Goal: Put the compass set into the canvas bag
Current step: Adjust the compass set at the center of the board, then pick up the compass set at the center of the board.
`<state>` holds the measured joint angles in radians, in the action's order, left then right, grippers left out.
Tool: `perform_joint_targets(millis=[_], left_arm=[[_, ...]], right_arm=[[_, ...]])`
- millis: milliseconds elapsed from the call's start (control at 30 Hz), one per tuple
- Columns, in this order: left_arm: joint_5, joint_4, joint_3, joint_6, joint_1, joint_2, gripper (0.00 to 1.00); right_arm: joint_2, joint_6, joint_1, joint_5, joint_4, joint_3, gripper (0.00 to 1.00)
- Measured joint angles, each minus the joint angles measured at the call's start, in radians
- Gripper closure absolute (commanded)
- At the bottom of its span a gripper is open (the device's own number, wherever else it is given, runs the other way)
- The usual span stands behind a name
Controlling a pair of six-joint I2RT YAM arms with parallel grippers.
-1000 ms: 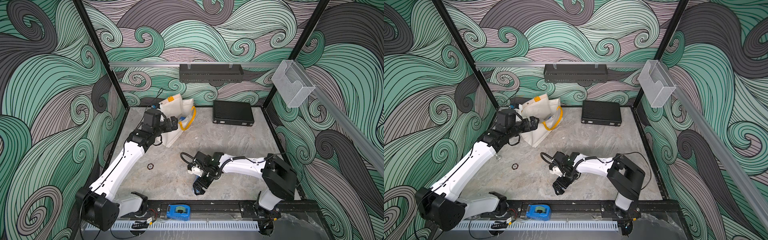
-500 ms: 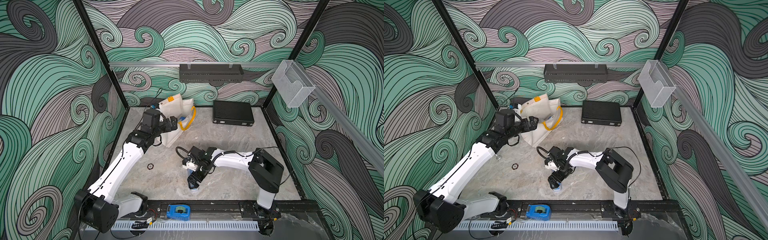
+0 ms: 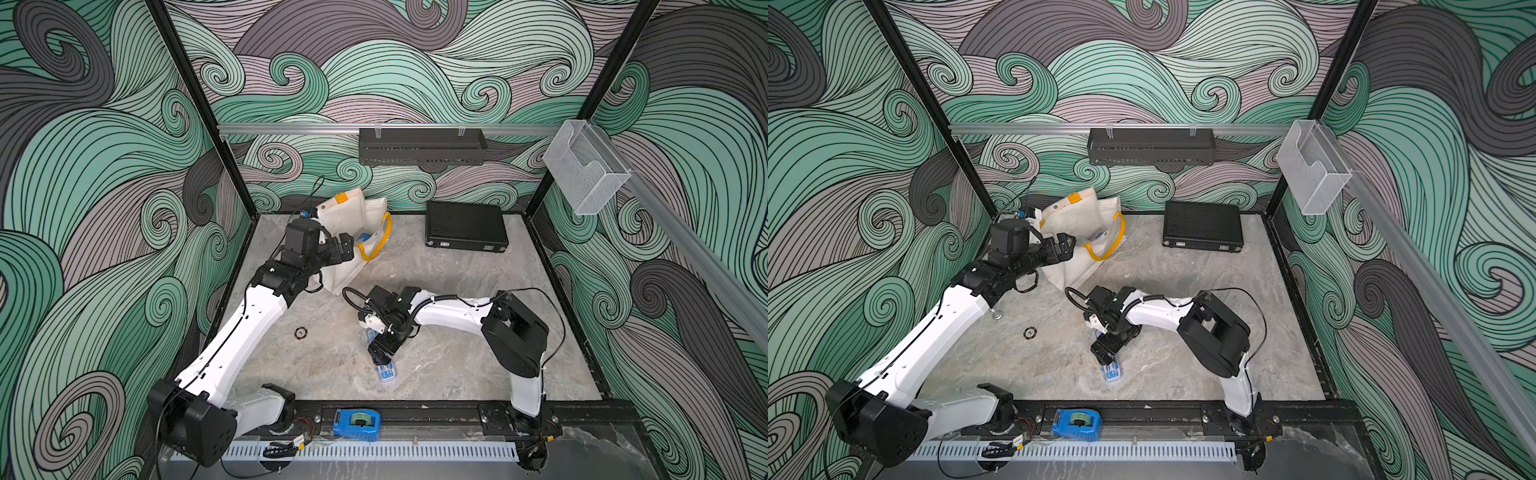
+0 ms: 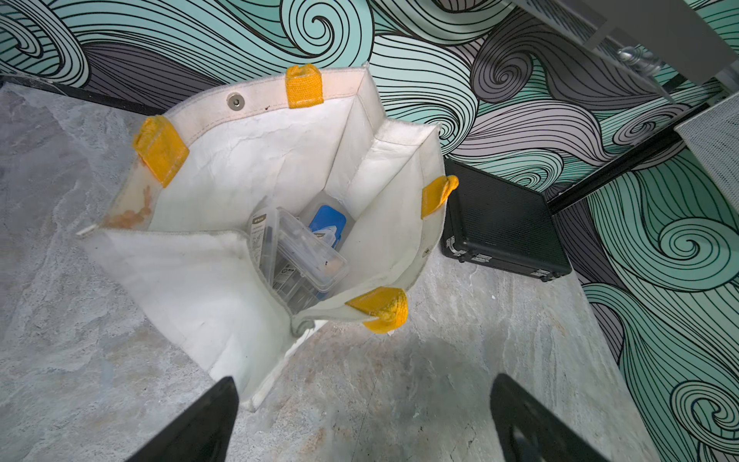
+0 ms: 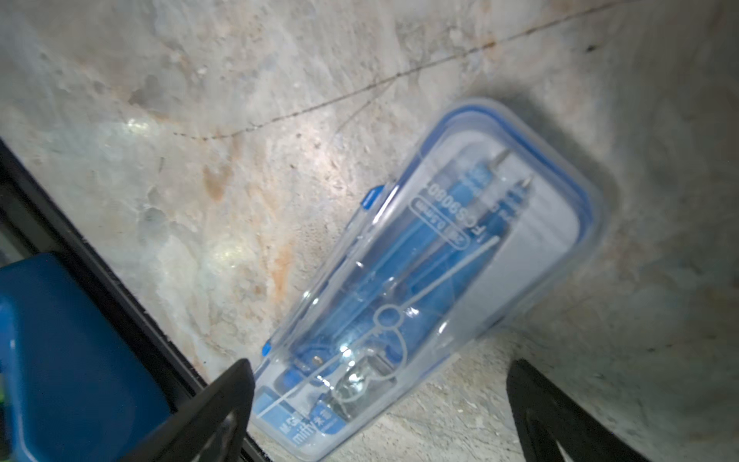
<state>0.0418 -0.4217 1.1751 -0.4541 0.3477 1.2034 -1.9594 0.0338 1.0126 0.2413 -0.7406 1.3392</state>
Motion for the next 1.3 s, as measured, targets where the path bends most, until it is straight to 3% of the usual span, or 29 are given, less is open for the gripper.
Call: perform_joint_targets(millis=[367,767,1033,1300], left_arm=[[0.016,-0.005,-0.060,0.000,0.000,-0.117,0.01],[0.016,-0.004,-0.078,0.000,0.000,-0.149,0.01],[-0.018,-0.002,-0.087,-0.004,0.000,-0.145,0.01],[-0.100,0.021,-0.087,-0.015,0.000,-0.104,0.01]], right_arm=[[-0.055,0.076,0.078,-0.164,-0.013,0.063,0.10],[-0.070,0.223,0.106,-0.330,-0.010,0.074,0.40],[-0.016,0.232,0.084,-0.403,0.028,0.010,0.43],[0.157,0.211,-0.050,-0.391,0.118,-0.077,0.43]])
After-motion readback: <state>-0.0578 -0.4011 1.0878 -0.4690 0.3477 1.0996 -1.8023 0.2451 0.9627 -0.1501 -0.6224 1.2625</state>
